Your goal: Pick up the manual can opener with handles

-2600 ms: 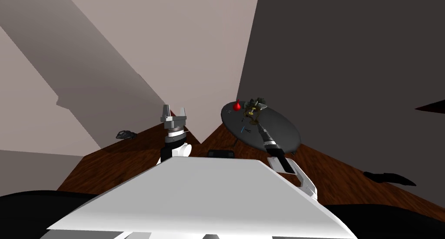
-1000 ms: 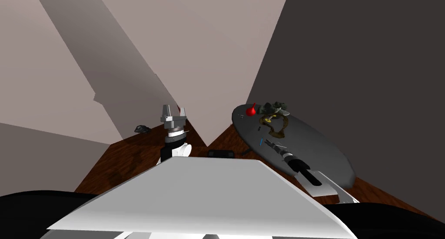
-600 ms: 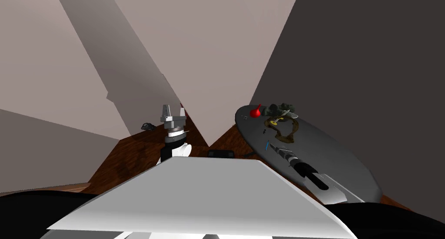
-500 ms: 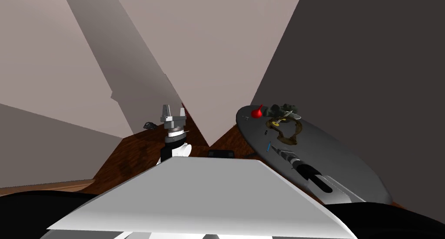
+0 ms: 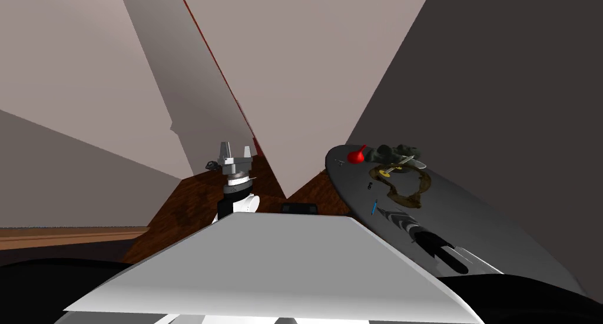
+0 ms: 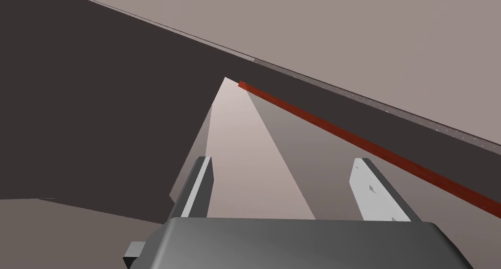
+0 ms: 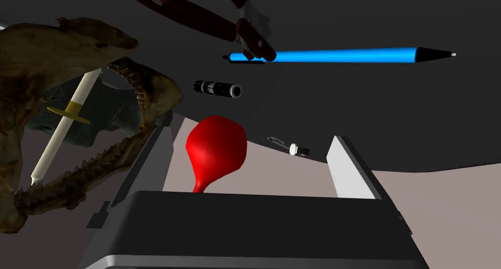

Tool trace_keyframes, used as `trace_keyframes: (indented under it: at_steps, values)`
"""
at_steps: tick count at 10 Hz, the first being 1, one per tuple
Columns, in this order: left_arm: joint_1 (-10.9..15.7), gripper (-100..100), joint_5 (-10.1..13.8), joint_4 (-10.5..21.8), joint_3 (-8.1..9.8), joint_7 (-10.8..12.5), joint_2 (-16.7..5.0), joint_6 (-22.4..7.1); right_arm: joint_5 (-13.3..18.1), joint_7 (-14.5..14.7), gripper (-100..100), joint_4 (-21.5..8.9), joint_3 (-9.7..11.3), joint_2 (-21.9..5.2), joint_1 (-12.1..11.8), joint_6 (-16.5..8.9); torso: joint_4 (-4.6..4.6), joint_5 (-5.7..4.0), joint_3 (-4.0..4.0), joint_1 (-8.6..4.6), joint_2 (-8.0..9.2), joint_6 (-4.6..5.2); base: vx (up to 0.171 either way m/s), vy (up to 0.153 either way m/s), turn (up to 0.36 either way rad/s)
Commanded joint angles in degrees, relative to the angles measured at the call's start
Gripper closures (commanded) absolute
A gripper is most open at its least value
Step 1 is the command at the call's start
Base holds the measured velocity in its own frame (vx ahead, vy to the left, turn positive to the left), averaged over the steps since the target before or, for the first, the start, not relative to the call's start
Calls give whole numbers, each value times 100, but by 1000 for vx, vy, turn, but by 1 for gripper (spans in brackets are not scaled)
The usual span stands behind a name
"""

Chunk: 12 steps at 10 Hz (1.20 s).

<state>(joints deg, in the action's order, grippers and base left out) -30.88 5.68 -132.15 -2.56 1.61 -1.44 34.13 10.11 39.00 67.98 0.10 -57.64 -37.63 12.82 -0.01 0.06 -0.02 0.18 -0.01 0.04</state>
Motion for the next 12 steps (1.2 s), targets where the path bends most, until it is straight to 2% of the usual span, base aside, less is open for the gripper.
trace_keyframes:
  at_steps: [1, 3, 6, 7, 8, 9, 12]
  values:
    - [0, 0, 0, 0, 0, 0, 0, 0, 155, 138, -100, -286, 211, -166, 42, -43, 0, 0, 0, 0, 0, 0, 27, 55, 157]
    - [0, 0, 0, 0, 0, 0, 0, 0, 155, 138, -100, -436, 211, -166, 42, -43, 0, 0, 0, -1, 1, -2, 14, 27, 54]
    - [1, 0, 0, 0, -1, 0, 0, 0, 558, 429, -100, -1141, 772, -515, 38, -212, 1, 0, 1, 0, 2, -7, 13, 49, 272]
    - [1, 0, 0, 0, 0, 0, 0, 0, 558, 429, -100, -1208, 772, -515, 38, -212, 1, 1, 2, 4, 4, -3, 14, 43, 95]
    - [0, 0, 0, 0, 0, 0, 0, 0, 691, 511, -100, -1416, 972, -598, 42, -261, 2, 1, 3, 1, 6, 1, 12, 44, 211]
    - [1, 0, 0, 0, 0, 0, 0, 0, 691, 511, -100, -1436, 972, -598, 42, -261, 2, 0, 4, 1, 7, -3, 6, 27, 97]
    - [1, 0, 0, 0, 0, 0, 0, 0, 1066, 711, -100, -2022, 1565, -749, 67, -380, 3, 0, 7, -2, 13, -3, -7, 39, 261]
